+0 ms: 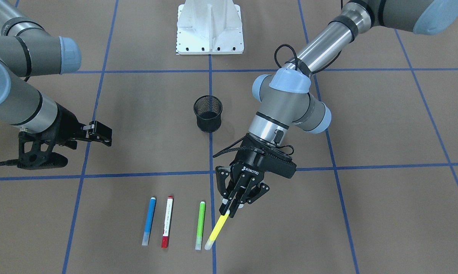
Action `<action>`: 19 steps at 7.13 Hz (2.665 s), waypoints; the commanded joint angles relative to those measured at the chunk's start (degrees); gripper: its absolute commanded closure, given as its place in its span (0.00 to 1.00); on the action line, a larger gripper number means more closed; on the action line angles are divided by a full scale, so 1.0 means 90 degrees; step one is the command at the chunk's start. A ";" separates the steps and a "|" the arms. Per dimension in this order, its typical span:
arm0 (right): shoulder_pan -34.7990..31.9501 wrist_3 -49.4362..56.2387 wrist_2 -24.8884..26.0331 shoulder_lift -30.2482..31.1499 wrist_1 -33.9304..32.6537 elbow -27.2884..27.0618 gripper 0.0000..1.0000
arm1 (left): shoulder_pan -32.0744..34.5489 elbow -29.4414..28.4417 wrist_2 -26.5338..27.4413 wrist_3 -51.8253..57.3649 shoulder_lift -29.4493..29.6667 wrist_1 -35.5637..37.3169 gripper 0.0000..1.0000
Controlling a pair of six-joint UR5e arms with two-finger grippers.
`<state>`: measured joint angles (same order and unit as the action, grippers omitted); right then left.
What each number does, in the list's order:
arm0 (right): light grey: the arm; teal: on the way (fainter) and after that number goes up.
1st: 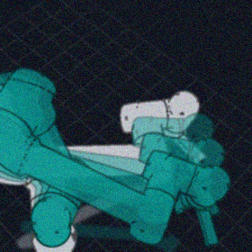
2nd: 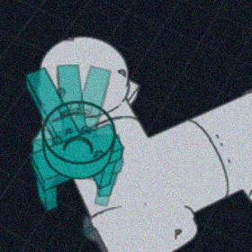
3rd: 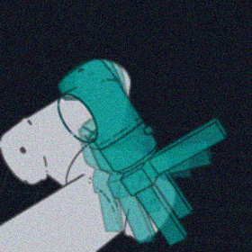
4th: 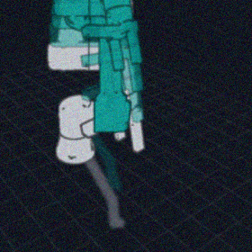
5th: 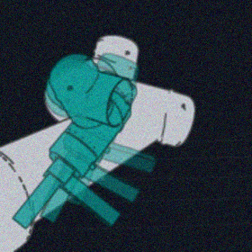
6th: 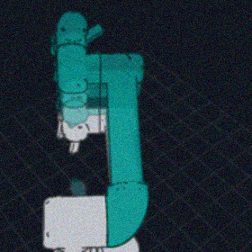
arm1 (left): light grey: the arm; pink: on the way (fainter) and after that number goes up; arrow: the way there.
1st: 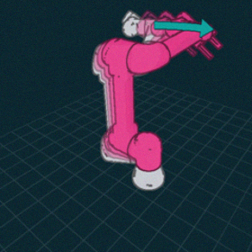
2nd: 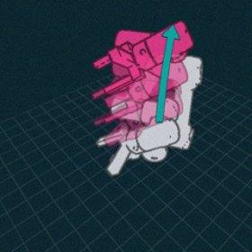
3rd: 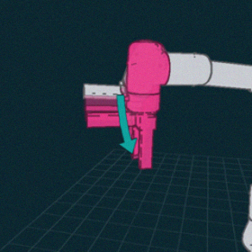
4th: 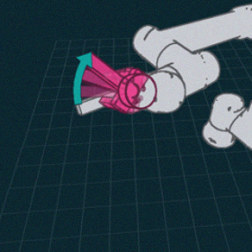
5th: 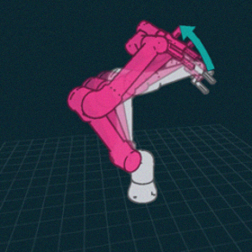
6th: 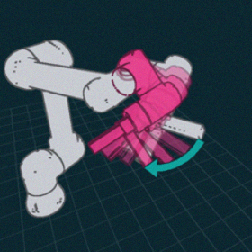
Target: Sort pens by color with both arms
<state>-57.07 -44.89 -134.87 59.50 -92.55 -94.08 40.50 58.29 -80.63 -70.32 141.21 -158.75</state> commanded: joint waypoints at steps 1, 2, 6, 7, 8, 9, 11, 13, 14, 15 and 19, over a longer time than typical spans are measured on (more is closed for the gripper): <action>0.0023 0.0007 0.0053 -0.0009 0.0010 0.0014 0.00 | -0.0193 -0.0158 0.0219 0.0020 -0.0375 -0.0232 1.00; 0.0062 0.0007 0.0141 -0.0009 0.0020 0.0033 0.00 | -0.0262 -0.0158 0.0268 0.0030 -0.0396 -0.0232 1.00; 0.0062 0.0007 0.0190 0.0001 0.0029 0.0033 0.00 | -0.0438 -0.0508 0.0727 0.0030 -0.0086 -0.0213 0.81; 0.0072 0.0007 0.0219 0.0001 0.0029 0.0043 0.00 | -0.0448 -0.0549 0.0727 0.0030 -0.0065 -0.0213 0.59; 0.0072 0.0007 0.0220 0.0001 0.0020 0.0043 0.00 | -0.0457 -0.0549 0.0727 0.0030 -0.0065 -0.0213 0.45; 0.0072 0.0007 0.0220 0.0001 0.0029 0.0043 0.00 | -0.0477 -0.0539 0.0727 0.0030 -0.0065 -0.0213 0.37; 0.0082 -0.0003 0.0220 -0.0009 0.0029 0.0033 0.00 | -0.0477 -0.0481 0.0659 0.0059 -0.0084 -0.0194 0.21; 0.0072 0.0007 0.0229 0.0001 0.0029 0.0014 0.00 | -0.0400 -0.0074 0.0213 0.0786 -0.0123 0.0378 0.12; 0.0062 0.0007 0.0278 0.0001 0.0029 -0.0015 0.00 | -0.0302 0.0548 -0.0303 0.0918 -0.0143 0.1553 0.12; -0.0015 0.0007 0.0288 0.0001 0.0029 -0.0025 0.00 | -0.0127 0.1144 -0.0927 0.0948 -0.0191 0.2870 0.13; -0.0765 0.0902 0.0288 0.0370 0.0039 -0.0239 0.00 | 0.1023 0.4650 -0.2873 0.3694 -0.1235 0.8087 0.11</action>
<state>-61.47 -40.45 -132.28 61.06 -92.20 -95.50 45.76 91.66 -101.70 -46.34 132.40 -100.18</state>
